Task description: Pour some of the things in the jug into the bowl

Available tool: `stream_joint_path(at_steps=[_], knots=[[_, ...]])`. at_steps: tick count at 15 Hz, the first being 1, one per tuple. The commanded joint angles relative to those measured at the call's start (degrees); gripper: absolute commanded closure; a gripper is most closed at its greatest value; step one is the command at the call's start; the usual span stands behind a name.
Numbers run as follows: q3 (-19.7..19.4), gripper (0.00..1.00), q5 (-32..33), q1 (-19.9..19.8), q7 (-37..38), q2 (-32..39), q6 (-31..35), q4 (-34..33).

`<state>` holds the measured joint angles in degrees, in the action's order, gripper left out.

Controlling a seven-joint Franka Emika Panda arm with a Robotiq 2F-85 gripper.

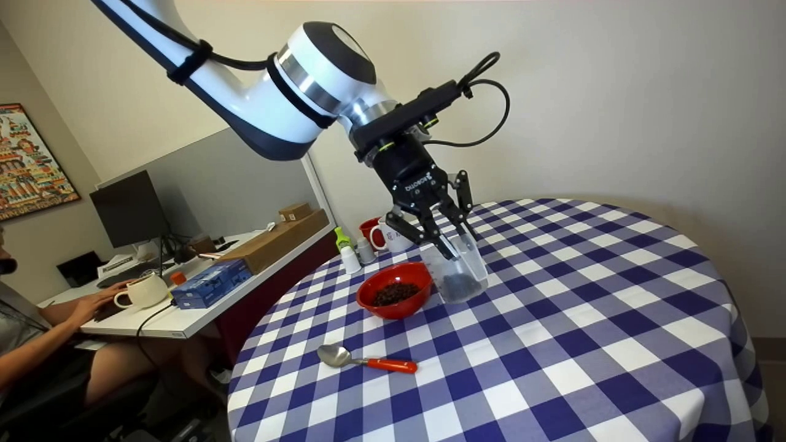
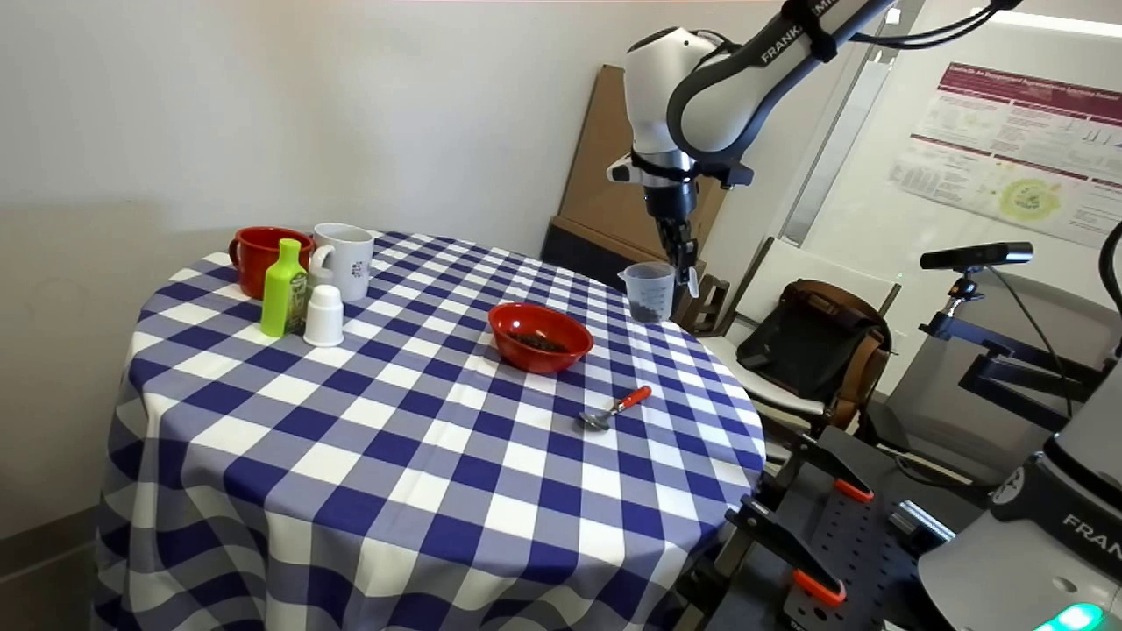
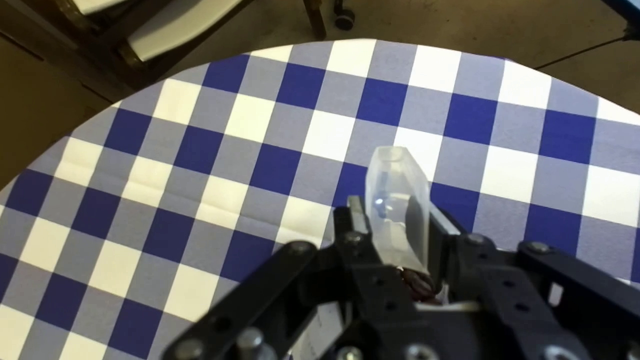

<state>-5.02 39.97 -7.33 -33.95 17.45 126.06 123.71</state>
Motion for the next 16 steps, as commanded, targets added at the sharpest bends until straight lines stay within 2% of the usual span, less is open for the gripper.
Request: stream_joint_path(at_steps=[1, 7, 11, 12, 14, 16], knots=[[-0.8, 0.90, 2.6, -1.6, -0.8, 4.9, 4.8, -1.1], [-0.7, 0.90, 2.5, -3.2, -0.3, 12.4, 11.2, -3.4], [-0.1, 1.00, 2.0, -3.1, -0.5, 12.8, 12.9, -4.0], [0.0, 0.97, 1.8, -3.1, -0.4, 12.7, 13.2, -4.1], [0.1, 0.77, 1.7, -3.0, -0.3, 12.4, 13.7, -4.1], [-0.1, 0.61, 2.1, -2.9, 0.1, 11.9, 14.1, -3.7]])
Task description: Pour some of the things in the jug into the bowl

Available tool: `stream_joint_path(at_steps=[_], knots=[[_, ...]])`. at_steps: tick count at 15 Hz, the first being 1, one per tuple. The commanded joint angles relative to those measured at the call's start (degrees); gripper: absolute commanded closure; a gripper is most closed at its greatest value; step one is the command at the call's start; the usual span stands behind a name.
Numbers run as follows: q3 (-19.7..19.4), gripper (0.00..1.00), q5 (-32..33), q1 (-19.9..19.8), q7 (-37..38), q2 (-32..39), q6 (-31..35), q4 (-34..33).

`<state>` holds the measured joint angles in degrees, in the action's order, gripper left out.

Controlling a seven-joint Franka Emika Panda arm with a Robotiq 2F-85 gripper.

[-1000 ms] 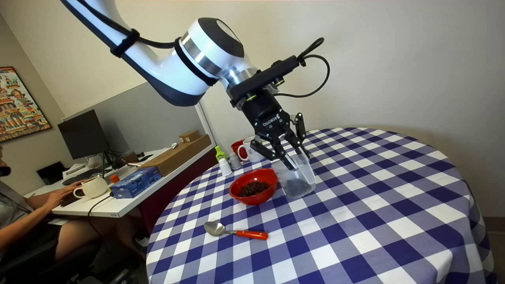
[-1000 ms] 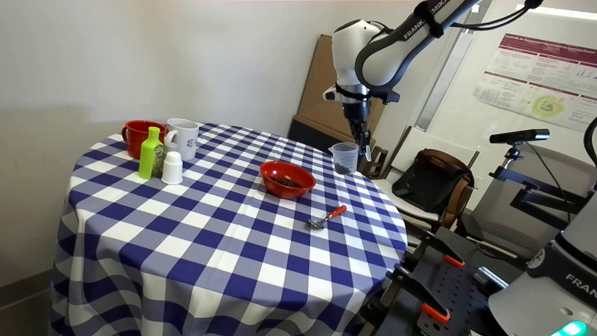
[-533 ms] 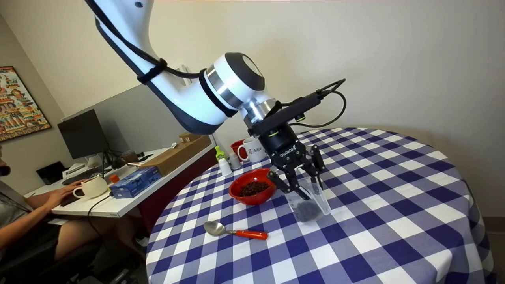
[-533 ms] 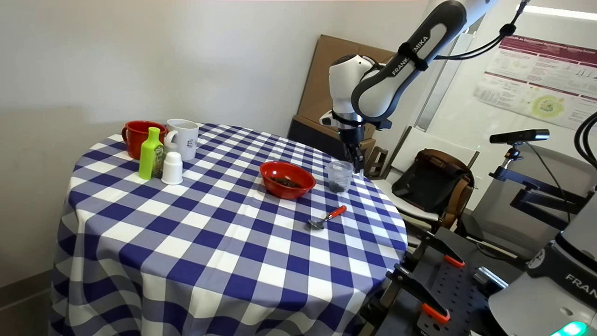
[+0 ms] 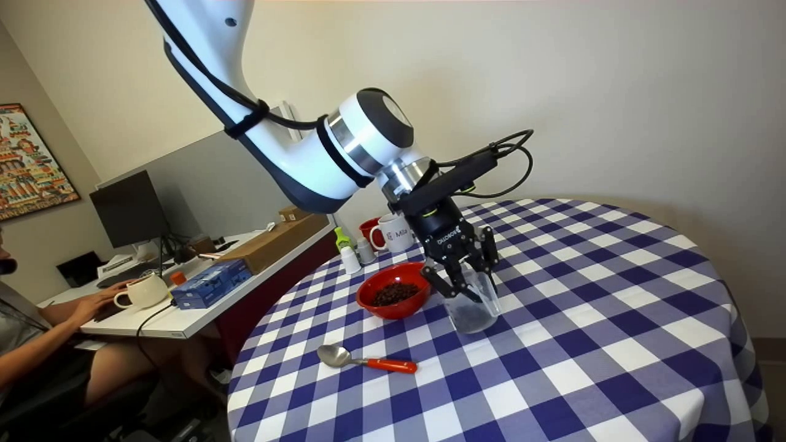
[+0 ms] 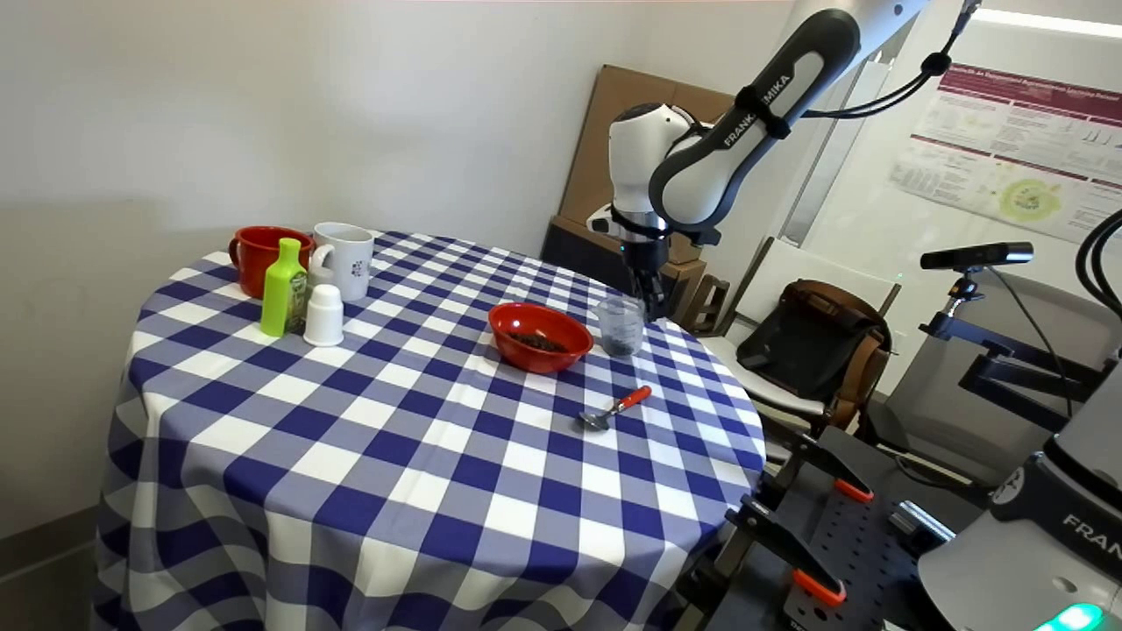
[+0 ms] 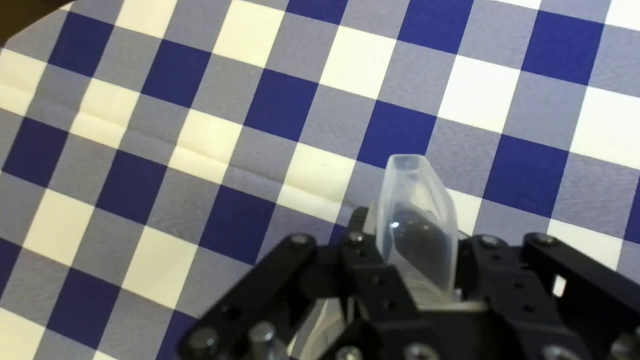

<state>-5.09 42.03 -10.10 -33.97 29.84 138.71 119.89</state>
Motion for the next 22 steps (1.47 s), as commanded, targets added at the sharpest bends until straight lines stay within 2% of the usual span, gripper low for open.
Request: stream_joint_path(at_steps=[1, 7, 9, 17, 22], knots=[[-0.3, 0.54, 0.6, 0.1, 0.8, -0.5, 1.6, 0.2], [-1.6, 0.10, 2.1, 0.4, 3.6, -1.6, 2.5, 1.9], [-2.0, 0.01, 2.6, 0.4, 4.7, -2.3, 2.6, 2.8], [-2.7, 0.00, 0.4, -0.1, 11.7, -8.3, 1.5, 8.4], [-4.6, 0.00, 1.1, -0.2, 19.0, -10.1, 2.6, 10.3]])
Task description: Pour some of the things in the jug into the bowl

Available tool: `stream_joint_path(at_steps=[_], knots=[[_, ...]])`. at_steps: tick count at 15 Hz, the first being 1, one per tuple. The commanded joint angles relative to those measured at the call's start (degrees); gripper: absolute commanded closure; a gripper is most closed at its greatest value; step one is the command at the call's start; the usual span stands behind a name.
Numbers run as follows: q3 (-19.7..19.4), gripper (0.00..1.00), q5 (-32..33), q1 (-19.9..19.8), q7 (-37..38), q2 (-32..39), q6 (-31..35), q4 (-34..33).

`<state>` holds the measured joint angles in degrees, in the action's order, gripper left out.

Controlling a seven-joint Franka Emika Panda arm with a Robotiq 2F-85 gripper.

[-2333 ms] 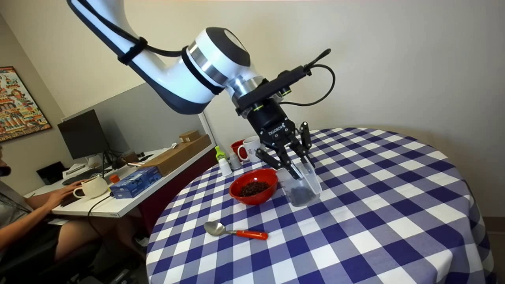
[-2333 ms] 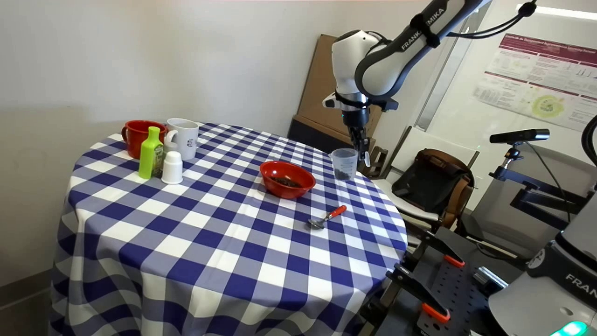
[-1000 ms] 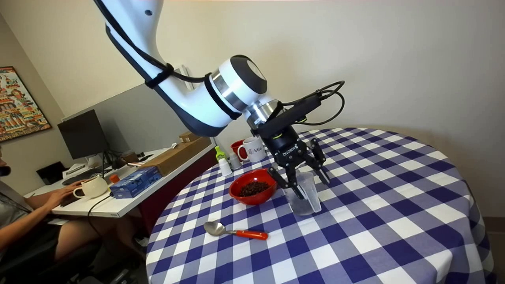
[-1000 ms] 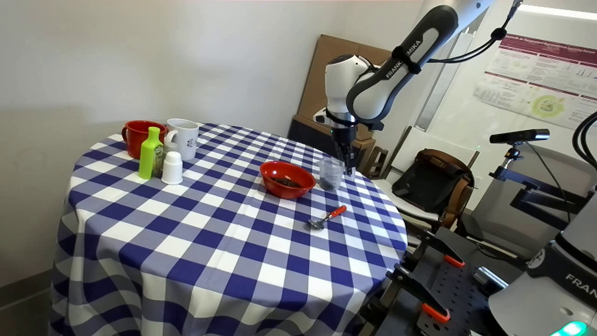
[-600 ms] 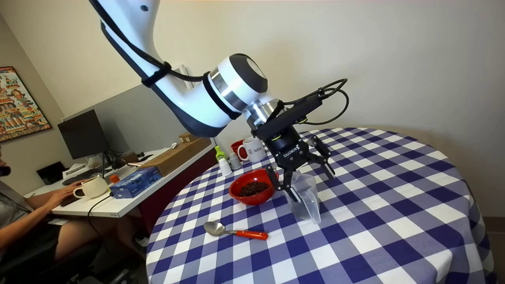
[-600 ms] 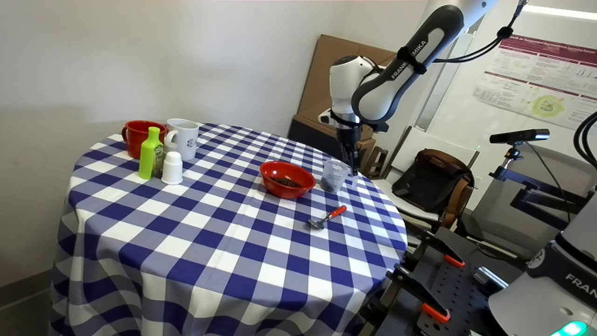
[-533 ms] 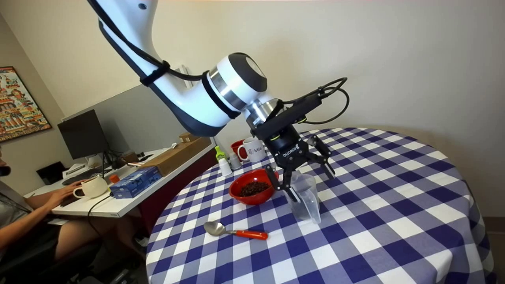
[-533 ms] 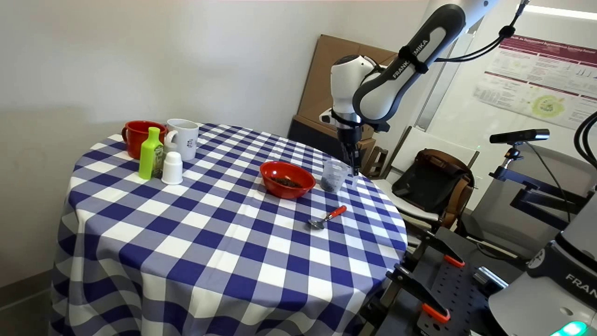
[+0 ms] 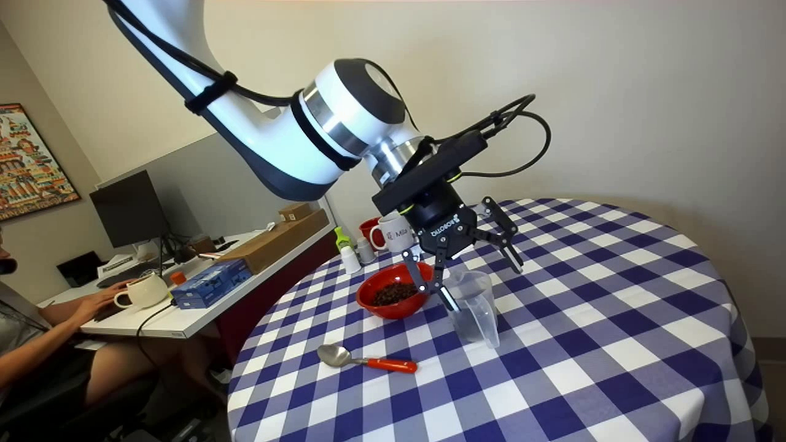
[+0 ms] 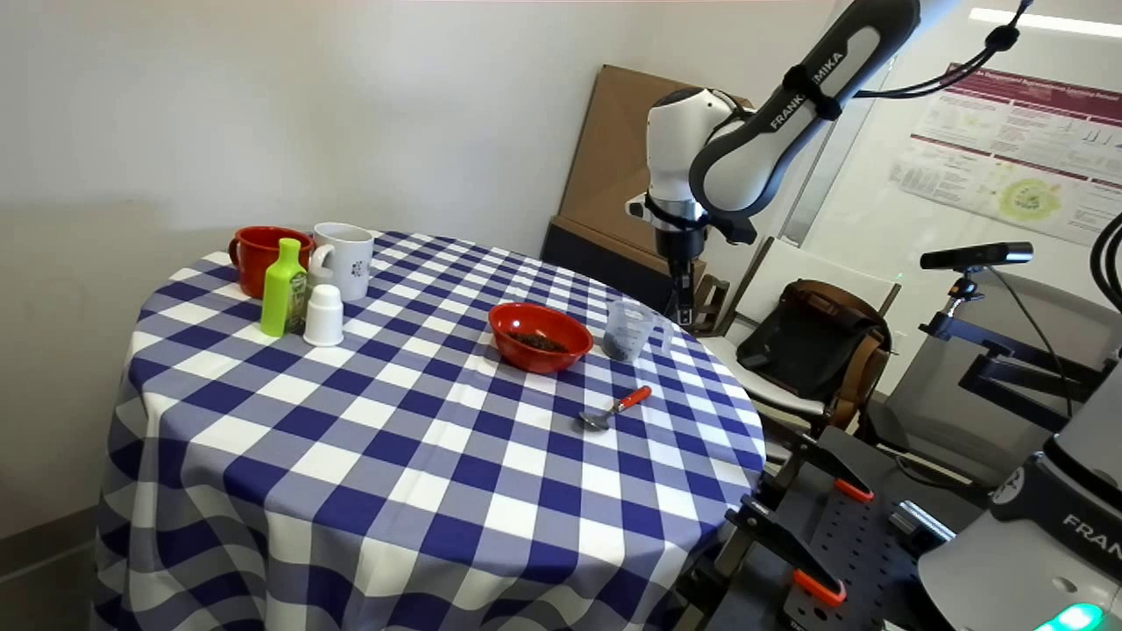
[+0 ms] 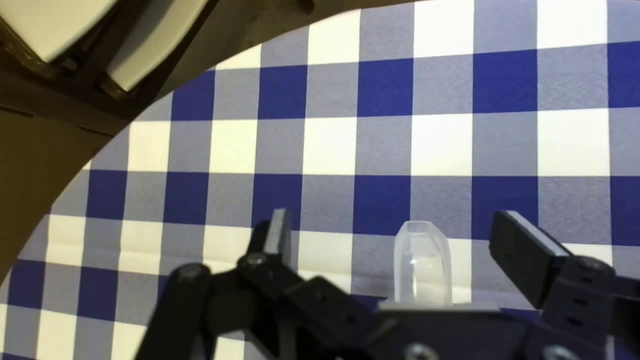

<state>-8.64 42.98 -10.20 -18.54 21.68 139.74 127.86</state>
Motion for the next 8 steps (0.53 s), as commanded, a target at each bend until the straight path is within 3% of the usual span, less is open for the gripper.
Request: stream_joint_path(at_steps=[1, 8], knots=[[-1.2, 0.00, -0.1, -0.2, 4.4, -1.9, 1.7, 2.4], [-0.5, 0.00, -4.1, 0.0, 8.0, 0.9, 3.4, 0.5]])
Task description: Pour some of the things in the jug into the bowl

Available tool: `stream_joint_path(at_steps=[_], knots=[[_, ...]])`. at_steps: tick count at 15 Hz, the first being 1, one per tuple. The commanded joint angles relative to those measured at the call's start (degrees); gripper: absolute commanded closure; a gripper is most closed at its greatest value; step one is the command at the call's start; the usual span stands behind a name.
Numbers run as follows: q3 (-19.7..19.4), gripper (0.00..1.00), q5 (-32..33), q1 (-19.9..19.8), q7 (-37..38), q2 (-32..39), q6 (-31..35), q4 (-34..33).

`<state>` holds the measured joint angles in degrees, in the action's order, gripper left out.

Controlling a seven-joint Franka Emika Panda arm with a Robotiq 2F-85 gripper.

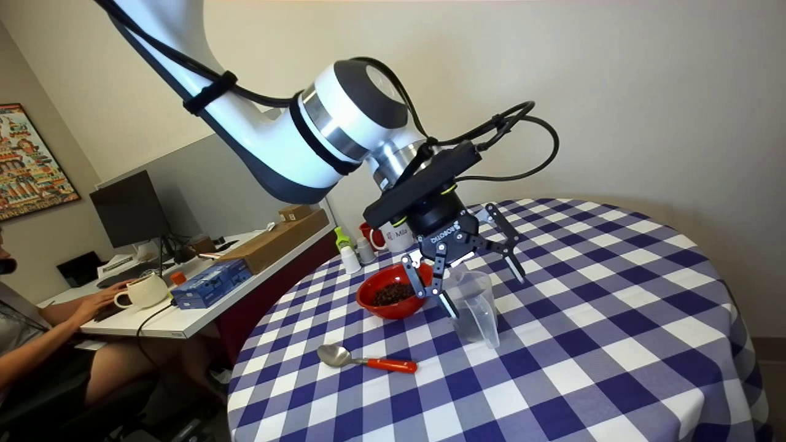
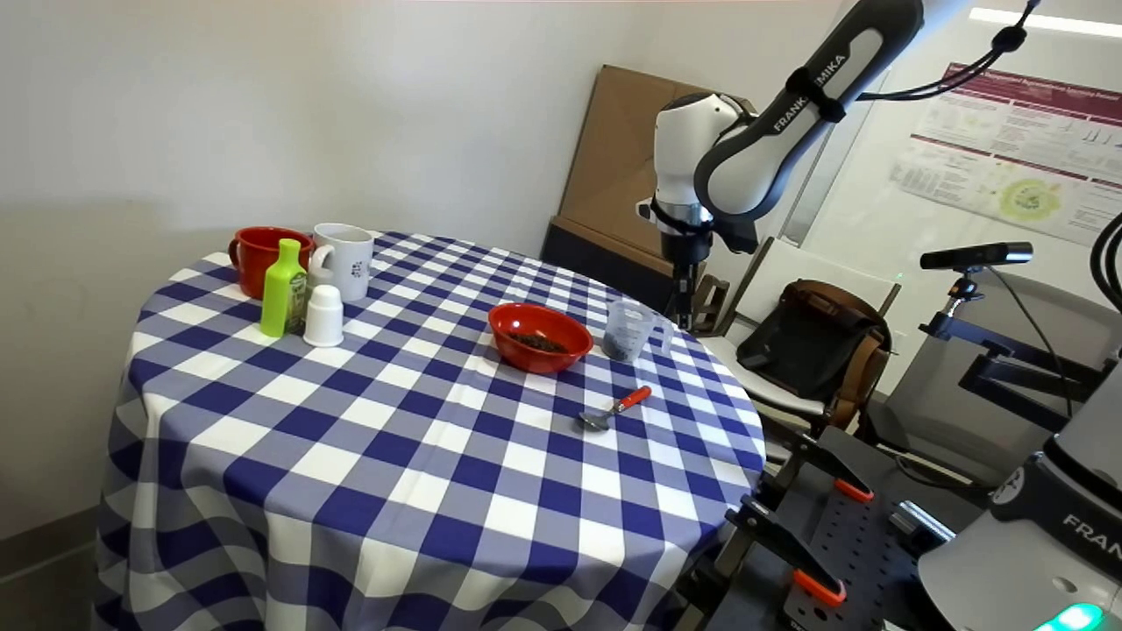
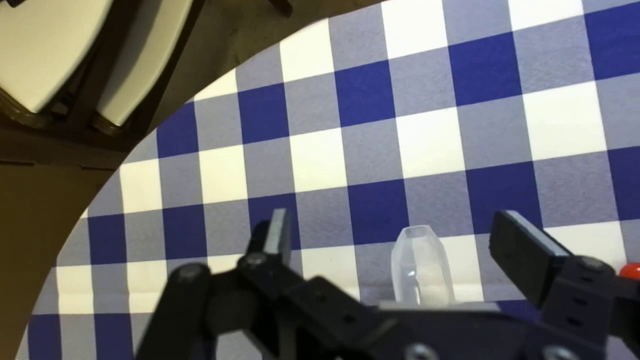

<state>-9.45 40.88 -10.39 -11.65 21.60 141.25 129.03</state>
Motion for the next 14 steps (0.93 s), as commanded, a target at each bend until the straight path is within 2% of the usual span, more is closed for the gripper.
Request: stream_joint_path(at_steps=[1, 14], knots=[[0.4, 0.00, -2.7, 0.3, 1.1, 1.6, 2.3, -1.3], [-0.4, 0.00, -3.7, 1.2, 0.2, 11.5, 1.8, -12.5]])
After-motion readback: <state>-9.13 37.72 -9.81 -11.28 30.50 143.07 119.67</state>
